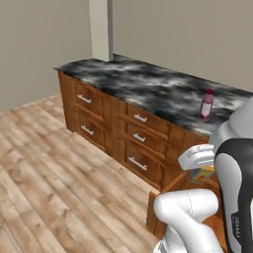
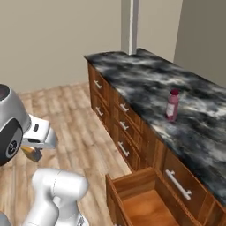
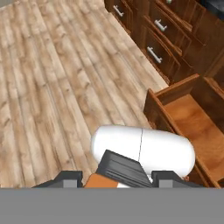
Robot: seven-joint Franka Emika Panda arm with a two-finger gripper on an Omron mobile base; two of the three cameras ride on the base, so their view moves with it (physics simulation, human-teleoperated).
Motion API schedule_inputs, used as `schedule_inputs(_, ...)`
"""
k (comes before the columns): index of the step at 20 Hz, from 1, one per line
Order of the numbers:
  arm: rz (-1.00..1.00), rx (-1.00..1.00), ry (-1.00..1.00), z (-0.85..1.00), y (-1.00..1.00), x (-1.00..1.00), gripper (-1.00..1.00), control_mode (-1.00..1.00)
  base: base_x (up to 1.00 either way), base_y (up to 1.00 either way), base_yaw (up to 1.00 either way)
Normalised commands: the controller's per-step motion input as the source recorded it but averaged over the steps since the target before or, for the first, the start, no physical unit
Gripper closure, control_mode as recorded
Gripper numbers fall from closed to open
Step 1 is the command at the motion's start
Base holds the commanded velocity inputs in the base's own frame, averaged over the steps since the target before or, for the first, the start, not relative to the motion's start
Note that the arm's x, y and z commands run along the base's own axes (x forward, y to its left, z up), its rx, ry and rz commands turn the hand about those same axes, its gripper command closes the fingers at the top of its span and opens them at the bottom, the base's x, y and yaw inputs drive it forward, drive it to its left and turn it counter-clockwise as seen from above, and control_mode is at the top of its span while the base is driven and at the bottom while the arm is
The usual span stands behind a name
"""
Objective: Move the drinks to the dining counter.
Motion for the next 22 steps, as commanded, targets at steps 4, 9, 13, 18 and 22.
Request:
schedule_inputs(4, 0.00, 0.00, 0.00, 0.00, 0.00, 0.00, 1.00, 1.00, 1.00, -0.61, 0.07)
schedule_inputs(9, 0.00, 0.00, 0.00, 0.00, 0.00, 0.00, 1.00, 1.00, 1.00, -0.97, 0.08)
schedule_inputs(13, 0.00, 0.00, 0.00, 0.00, 0.00, 0.00, 1.00, 1.00, 0.89, -1.00, -0.08)
schedule_inputs(18, 0.00, 0.00, 0.00, 0.00, 0.00, 0.00, 1.00, 1.00, 0.65, -0.95, -0.44)
schedule_inputs(22, 0.00, 0.00, 0.00, 0.00, 0.00, 0.00, 1.00, 1.00, 0.60, -0.70, -0.59)
